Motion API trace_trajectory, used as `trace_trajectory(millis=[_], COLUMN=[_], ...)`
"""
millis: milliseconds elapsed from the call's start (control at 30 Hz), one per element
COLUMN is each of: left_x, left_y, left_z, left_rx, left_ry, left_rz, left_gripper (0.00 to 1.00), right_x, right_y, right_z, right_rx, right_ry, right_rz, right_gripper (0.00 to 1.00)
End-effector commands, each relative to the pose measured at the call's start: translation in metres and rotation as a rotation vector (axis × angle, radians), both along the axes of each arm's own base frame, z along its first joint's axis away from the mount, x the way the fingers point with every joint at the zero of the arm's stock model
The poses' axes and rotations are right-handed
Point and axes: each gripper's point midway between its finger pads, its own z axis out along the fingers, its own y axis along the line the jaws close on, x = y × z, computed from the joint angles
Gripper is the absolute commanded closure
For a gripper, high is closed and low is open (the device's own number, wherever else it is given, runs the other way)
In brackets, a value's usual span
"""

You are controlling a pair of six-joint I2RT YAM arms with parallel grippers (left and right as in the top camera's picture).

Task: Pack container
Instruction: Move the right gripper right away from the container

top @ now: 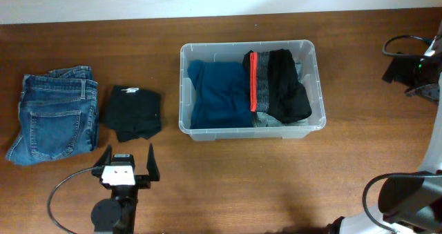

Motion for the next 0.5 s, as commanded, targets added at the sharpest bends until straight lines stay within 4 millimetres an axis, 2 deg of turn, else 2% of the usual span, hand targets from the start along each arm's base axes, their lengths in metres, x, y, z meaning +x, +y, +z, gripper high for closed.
trace_trajectory(millis=[0,67,267,467], left_x=[-0.005,-0.009,-0.015,-0.022], left_y=[-0.034,-0.044,-0.045,-0.04], left_z=[0.005,0.011,0.03,0.077], left_rx=[-0.006,-0.03,-0.072,-0.072], left_ry=[-0.021,-0.027,-0.013,0.025], left_rz=[-0.201,-0.262,-0.262,-0.234], left_gripper=[0.01,0.01,0.01,0.01], right_x=[-0.001,-0.001,-0.001,-0.001], right_y=[-0.003,-0.003,-0.003,-0.003], right_z=[-0.002,-0.002,-0.002,-0.002], right_rx=[-0.005,-0.005,-0.005,-0.005], right_ry=[0.008,0.008,0.007,0.008], right_rz=[-0.018,-0.018,-0.018,-0.018], right_gripper=[0.02,0.02,0.02,0.02])
